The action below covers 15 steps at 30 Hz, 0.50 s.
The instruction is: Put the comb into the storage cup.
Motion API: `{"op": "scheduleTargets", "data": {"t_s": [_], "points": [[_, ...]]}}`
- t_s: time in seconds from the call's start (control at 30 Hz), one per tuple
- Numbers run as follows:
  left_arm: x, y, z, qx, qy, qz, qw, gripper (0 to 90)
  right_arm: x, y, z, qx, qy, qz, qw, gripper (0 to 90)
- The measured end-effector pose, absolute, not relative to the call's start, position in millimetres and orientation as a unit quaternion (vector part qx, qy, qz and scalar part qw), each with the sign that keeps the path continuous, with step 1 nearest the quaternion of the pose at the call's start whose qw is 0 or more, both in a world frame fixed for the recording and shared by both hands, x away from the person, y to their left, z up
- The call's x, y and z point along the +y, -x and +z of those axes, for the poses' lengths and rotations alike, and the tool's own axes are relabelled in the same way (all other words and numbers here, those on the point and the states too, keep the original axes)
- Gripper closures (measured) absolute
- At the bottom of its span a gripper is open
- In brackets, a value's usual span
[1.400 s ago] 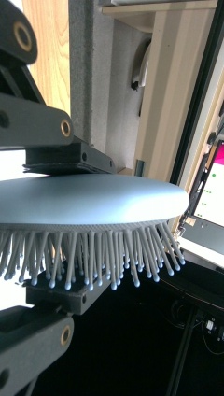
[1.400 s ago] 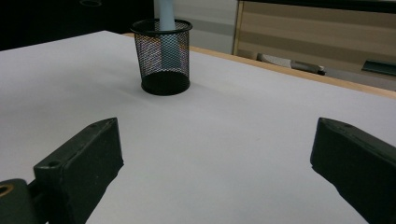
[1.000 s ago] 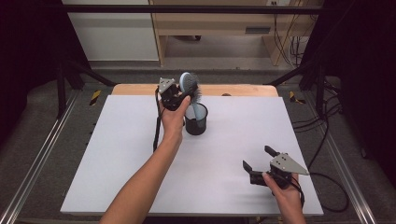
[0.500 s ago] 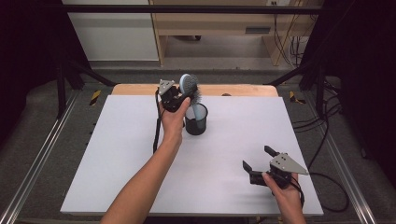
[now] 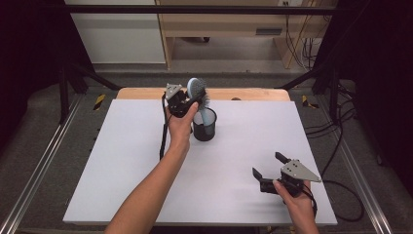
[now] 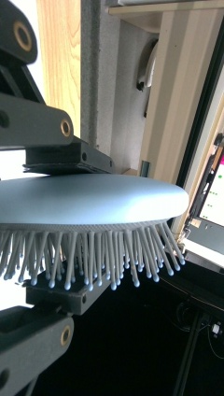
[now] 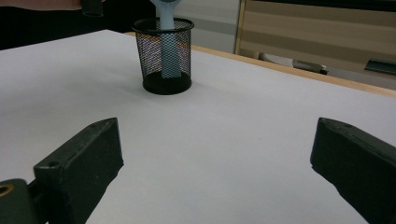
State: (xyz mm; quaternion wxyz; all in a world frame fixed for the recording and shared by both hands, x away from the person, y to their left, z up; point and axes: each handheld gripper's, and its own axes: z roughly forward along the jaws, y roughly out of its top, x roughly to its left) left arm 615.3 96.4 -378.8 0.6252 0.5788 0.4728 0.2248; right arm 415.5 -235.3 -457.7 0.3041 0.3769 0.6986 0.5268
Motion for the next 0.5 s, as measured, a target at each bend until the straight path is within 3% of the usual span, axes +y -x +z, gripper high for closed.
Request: {"op": "scheduleTargets", "data": {"t_s": [0.5], "points": [[95.7,-617.1,-380.9,0.477,-0.577,0.222,0.624,49.5,-235.1,-415.9,-458.0,0.699,-0.377,0.527,0.303,2.5]]}}
